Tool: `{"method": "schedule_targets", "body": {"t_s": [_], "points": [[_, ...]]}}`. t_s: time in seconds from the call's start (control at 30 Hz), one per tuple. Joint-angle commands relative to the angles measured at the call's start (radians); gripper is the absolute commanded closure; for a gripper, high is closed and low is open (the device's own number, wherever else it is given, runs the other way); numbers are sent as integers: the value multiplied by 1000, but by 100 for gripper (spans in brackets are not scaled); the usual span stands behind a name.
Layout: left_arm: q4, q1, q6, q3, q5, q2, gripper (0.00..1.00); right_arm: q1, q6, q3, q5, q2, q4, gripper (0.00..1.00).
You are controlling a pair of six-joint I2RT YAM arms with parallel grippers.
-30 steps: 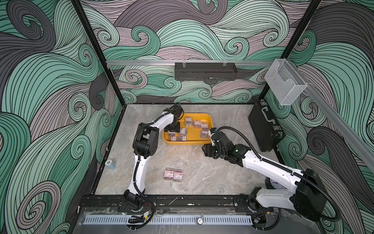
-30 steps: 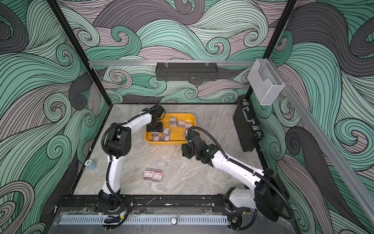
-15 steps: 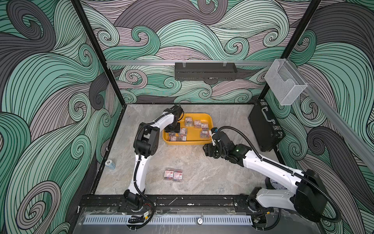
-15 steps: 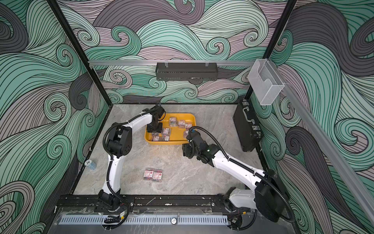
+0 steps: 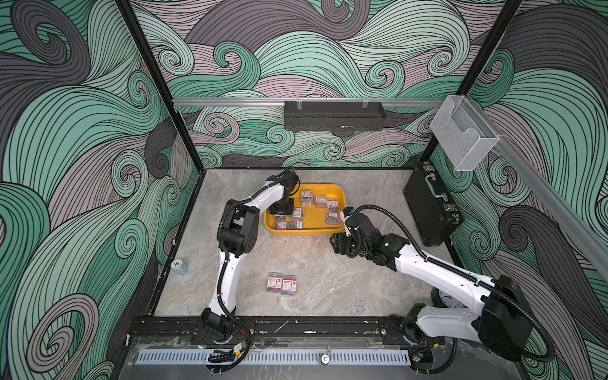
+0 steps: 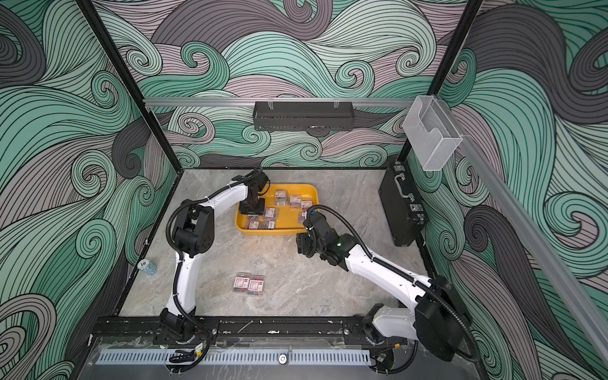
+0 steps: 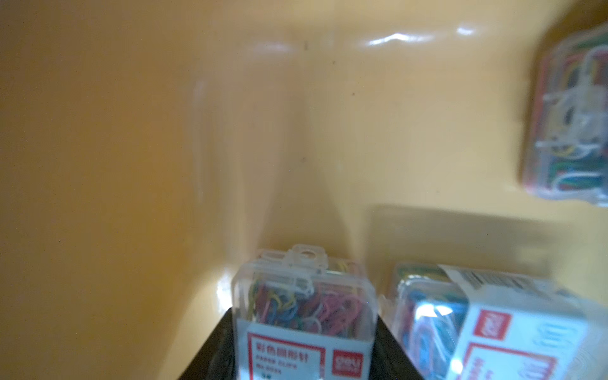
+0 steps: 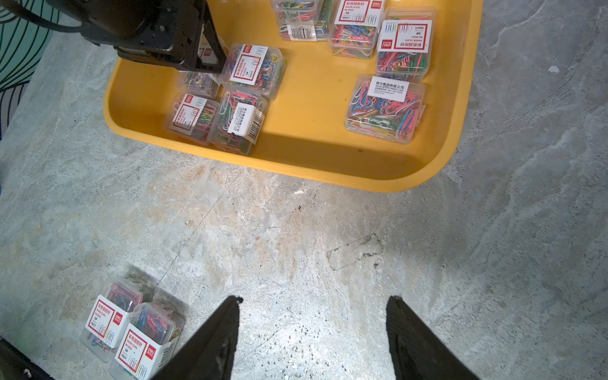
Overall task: Take the paper clips out of the storage box
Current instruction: Pick up the boxed paper clips from the storage box.
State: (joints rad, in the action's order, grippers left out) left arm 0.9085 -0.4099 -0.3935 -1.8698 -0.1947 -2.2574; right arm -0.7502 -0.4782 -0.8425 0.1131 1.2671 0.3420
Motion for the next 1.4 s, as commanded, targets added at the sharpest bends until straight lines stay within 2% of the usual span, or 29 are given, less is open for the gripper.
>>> {"method": "schedule_targets", "body": {"t_s": [0.0,0.57,1.0,1.37], "points": [[44,-13,7,-22,-13,95,54,6,9,-9,0,-7,11,29],[52,-67,-3,43,-50,244,54,8,13,-20,1,8,11,29],[15,-104,-63,283,-96,464,54,9,27,-58,3,38,37,29],[-6,-159,-144,472,-89,602,55,9,44,-116,13,92,51,29]]}}
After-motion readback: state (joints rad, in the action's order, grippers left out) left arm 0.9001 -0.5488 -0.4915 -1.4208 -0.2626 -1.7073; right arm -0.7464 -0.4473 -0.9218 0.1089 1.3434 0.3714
